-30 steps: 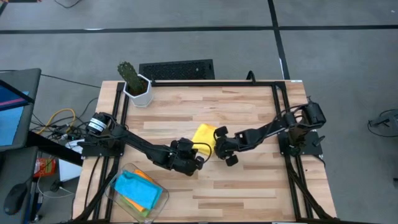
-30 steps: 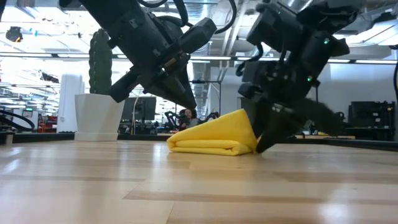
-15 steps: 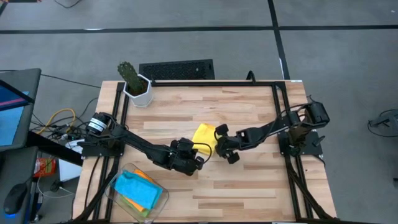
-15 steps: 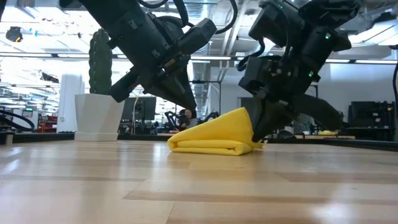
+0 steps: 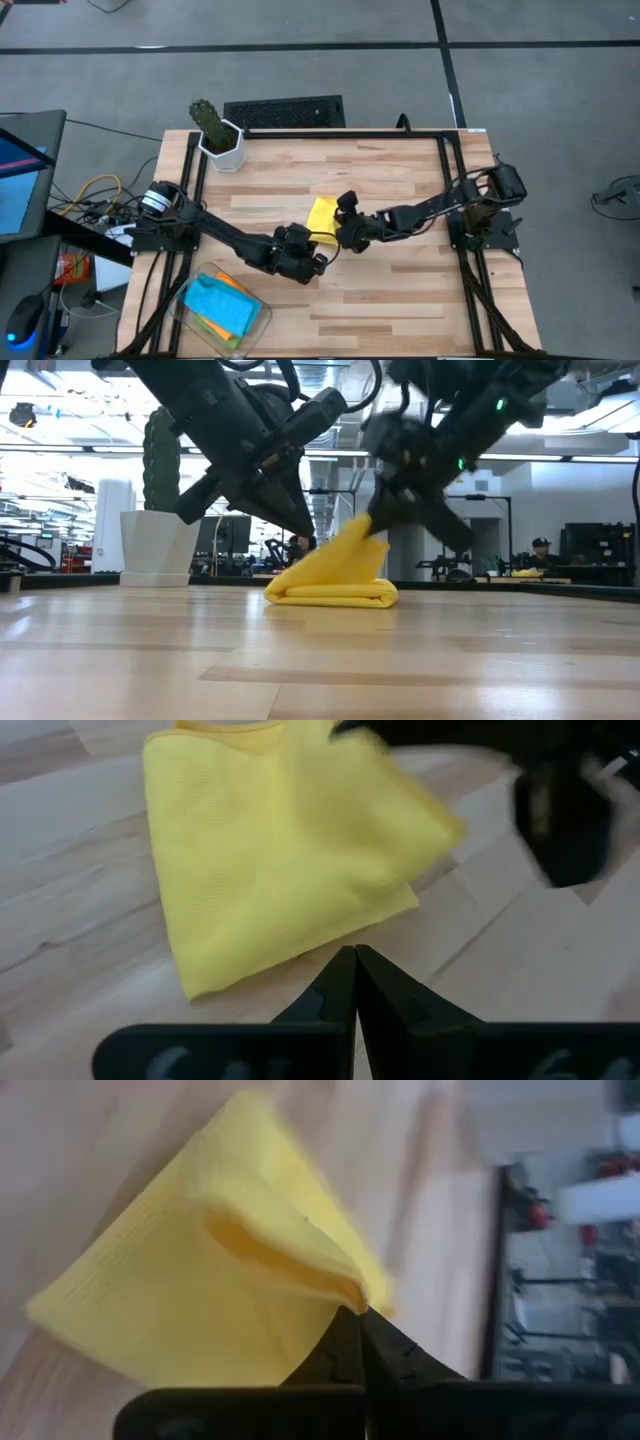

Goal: Fold microfiber towels
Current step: Fold the yellow microfiber towel

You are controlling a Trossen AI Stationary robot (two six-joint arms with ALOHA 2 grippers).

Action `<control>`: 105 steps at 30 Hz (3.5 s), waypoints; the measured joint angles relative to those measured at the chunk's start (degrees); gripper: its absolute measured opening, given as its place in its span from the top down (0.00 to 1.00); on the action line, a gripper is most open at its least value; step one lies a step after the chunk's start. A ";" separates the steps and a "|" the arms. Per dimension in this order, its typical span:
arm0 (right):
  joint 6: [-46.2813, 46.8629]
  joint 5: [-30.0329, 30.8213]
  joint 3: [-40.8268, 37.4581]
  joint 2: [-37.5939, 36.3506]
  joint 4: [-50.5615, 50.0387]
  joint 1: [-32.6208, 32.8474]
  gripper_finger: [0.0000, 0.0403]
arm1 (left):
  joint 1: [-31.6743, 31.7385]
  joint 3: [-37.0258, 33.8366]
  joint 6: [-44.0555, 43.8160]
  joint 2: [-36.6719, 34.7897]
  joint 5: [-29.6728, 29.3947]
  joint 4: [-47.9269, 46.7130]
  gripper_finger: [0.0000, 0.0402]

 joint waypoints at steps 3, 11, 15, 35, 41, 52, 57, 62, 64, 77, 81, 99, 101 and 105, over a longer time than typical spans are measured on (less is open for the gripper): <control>-4.45 -3.56 -0.65 2.16 -2.91 -1.08 0.99 | -0.72 -0.02 0.00 0.00 0.13 -0.16 1.00; -11.37 -1.45 -0.14 -0.54 3.62 -3.91 0.98 | -1.43 -0.04 1.83 -0.02 6.37 -0.90 1.00; -10.79 -1.01 1.03 -1.59 4.90 -5.80 0.99 | -2.35 -0.04 2.48 -0.42 1.01 3.71 1.00; -6.45 -2.70 1.47 -1.57 -0.10 -7.39 0.99 | 0.90 -1.33 7.54 14.73 -10.66 35.85 1.00; -4.58 -2.73 1.47 -1.57 -0.80 -7.39 0.98 | 1.78 -1.31 3.64 14.58 -10.12 28.53 1.00; -4.41 -2.78 1.47 -1.57 -1.38 -7.39 0.98 | 2.87 -1.20 2.34 14.99 -3.67 21.16 1.00; -1.45 -7.13 1.47 -1.54 -1.19 -7.48 0.98 | 1.89 -0.94 11.26 14.32 10.64 21.44 1.00; 1.39 -10.94 1.43 0.67 -0.93 -6.99 0.98 | -0.90 -0.94 12.46 11.81 14.88 13.42 1.00; 1.88 -11.54 1.47 0.83 -1.46 -6.44 0.98 | -1.43 -0.97 10.84 11.04 13.80 9.98 1.00; -6.65 -8.72 1.99 -0.89 1.31 -7.05 0.98 | -2.75 -1.27 12.66 7.32 17.66 1.04 1.00; -4.41 -9.58 1.98 -0.85 -0.75 -7.80 0.98 | -3.86 -2.11 10.08 0.01 14.98 -6.34 1.00; -5.15 -7.91 6.97 -0.85 -2.44 -8.35 0.98 | -8.31 -1.38 -6.05 5.75 -0.37 10.24 1.00; -5.99 -6.80 8.65 -0.85 -1.86 -9.36 0.99 | -8.05 -1.50 -8.32 6.65 -1.71 8.25 1.00; -5.90 -6.78 10.77 -0.85 -2.53 -10.84 0.98 | -6.90 -1.37 -10.04 7.15 -1.52 6.30 1.00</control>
